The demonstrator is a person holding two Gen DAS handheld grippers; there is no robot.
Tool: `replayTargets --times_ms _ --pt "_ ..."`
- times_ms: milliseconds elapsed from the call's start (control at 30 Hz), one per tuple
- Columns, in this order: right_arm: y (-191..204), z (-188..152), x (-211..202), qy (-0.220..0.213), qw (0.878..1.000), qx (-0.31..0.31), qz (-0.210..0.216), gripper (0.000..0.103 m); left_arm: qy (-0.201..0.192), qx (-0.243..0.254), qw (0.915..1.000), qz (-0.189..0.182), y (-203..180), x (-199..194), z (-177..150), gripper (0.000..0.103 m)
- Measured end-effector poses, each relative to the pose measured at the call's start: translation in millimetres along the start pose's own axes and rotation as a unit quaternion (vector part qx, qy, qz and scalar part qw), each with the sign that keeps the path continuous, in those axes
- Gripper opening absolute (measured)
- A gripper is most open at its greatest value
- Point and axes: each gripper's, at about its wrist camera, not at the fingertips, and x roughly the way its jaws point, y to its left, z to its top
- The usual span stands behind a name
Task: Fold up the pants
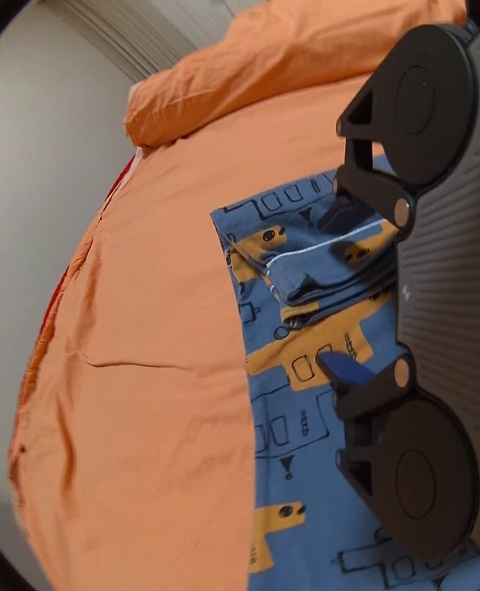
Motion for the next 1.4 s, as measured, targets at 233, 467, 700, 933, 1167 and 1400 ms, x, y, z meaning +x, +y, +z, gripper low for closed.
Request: replayTargets --times_ms 233,467,700,933,1167,1400 --pt "-16.1 -1.3 -2.4 -0.005 0.999 0.04 0.005 0.017 -0.008 -0.014 0.9998 0.009 -3.3 -8.0 -10.6 0.064" --pt "-38.0 -3.4 -6.8 -0.019 0.993 0.111 0.023 0.017 -0.001 -0.035 0.9994 -0.004 -9.9 -6.0 -11.1 0.076" --pt "-29.6 -2.7 -4.5 -0.008 0.995 0.098 0.023 0.017 0.014 -0.096 0.9952 -0.011 0.5 -0.4 -4.1 0.026" --pt "-27.6 -5.0 -0.3 -0.004 0.996 0.089 0.019 0.017 0.004 -0.107 0.9942 -0.01 1.7 -6.6 -5.9 0.01" --pt "-19.2 11.1 -11.4 -0.028 0.995 0.092 0.035 0.017 -0.01 -0.066 0.9977 0.012 7.0 -46.9 -10.1 0.006" --pt "14.3 22.6 1.1 -0.013 0.994 0.064 0.093 0.017 -0.019 -0.058 0.9924 0.107 35.2 -59.8 -40.4 0.0"
